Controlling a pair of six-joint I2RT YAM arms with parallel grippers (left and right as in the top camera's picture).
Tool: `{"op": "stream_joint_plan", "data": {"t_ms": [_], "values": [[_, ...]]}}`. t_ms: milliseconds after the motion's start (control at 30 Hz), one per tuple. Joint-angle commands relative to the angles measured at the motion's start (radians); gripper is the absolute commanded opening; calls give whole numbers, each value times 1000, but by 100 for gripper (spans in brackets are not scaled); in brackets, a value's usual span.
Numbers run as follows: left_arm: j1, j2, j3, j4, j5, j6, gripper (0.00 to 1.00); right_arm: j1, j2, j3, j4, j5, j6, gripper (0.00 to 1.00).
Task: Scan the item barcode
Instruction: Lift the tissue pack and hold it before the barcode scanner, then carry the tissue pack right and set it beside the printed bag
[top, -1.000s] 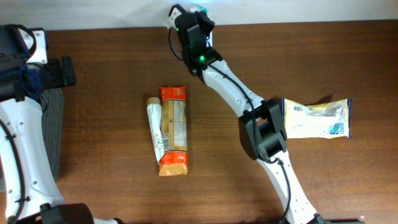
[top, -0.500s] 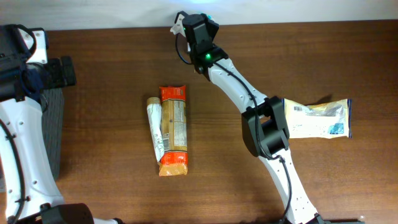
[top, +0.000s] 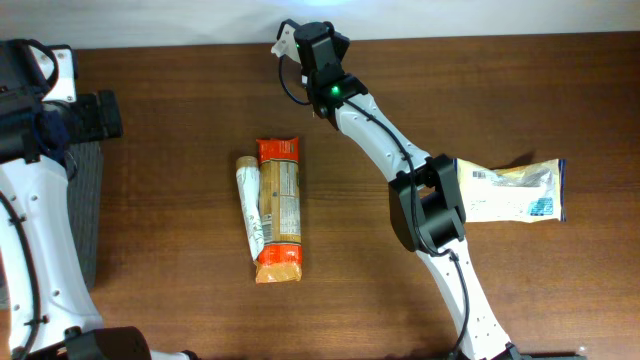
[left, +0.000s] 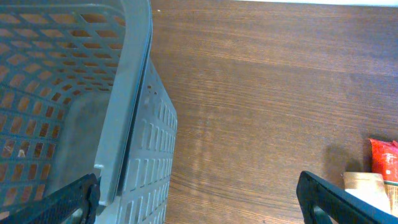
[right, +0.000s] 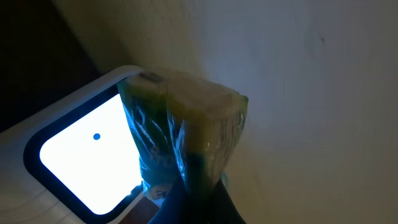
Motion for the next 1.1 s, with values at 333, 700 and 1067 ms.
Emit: {"op": "stream_joint_plan", "data": {"t_ms": [333,700,1067], "values": [[1,1,6,1,1,-9,99,18,-354,13,-431,-48,530,4],[1,1,6,1,0,-9,99,-93,-602,5,-1404,-440,1035,4],[1,1,6,1,1,-9,99,-377,-571,-507,-1249,-637,1041,4]]}}
